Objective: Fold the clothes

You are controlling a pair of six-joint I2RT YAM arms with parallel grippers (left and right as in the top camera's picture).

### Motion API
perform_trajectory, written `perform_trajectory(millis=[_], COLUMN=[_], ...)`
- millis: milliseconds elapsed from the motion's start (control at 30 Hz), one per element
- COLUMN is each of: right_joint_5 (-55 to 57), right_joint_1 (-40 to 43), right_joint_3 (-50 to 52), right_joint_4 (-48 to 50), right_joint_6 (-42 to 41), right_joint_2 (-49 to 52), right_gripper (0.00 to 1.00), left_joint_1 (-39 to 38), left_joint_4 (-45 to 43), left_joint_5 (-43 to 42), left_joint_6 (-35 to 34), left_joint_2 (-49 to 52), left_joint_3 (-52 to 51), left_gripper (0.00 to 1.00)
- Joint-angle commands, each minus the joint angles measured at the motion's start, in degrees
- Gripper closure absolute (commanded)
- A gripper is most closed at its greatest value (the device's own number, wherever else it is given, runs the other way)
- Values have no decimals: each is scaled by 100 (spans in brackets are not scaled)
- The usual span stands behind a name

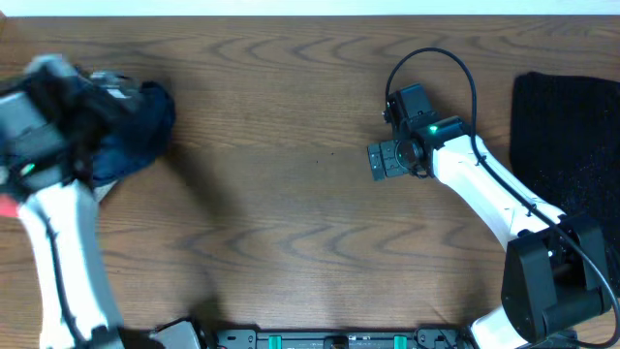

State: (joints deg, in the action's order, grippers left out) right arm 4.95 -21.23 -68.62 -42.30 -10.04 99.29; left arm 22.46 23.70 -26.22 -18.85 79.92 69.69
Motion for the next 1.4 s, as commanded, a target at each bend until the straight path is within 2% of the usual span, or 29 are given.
perform_trajectory(millis=[0,67,233,400,600,700,800,900,1000,1200,1367], right_joint_5=[26,-4,-79,-203,-225,-223,-223,-225,-271,-745,-911], right_joint_1=[7,31,133,151,151,151,151,162,199,431,682], right_joint_3=[-87,-87,-87,-87,-87,-87,-87,-87,-87,-101,-105], right_joint_4=[-103,-188,-245,-275,-457,-487,-483,-442,-352,103,227], right_joint_6=[-63,-61,-63,-66,-236,-236,-260,-328,-457,-369,219], right_joint_2=[-74,-74,-74,-74,-74,-74,-74,-74,-79,-234,-688], right_gripper=[1,1,1,1,1,1,1,1,1,1,1], left_joint_1=[-557,-761,-1019,-988,-876,-645,-404,-243,-297,-992,-1700], left_joint_4=[94,87,-35,-529,-1368,-1458,-1244,-1005,-960,-658,654], left_joint_5=[505,824,855,1062,2184,2347,2234,1589,1305,1150,1403], left_joint_6=[706,909,1513,1569,1650,1598,1364,1392,1434,1639,1668], left_joint_2=[525,911,1934,2614,3095,3093,3088,3045,2885,2293,1720], left_joint_3=[-24,-24,-24,-24,-22,22,149,256,256,256,256], left_gripper=[2,2,2,2,2,2,2,2,2,2,2])
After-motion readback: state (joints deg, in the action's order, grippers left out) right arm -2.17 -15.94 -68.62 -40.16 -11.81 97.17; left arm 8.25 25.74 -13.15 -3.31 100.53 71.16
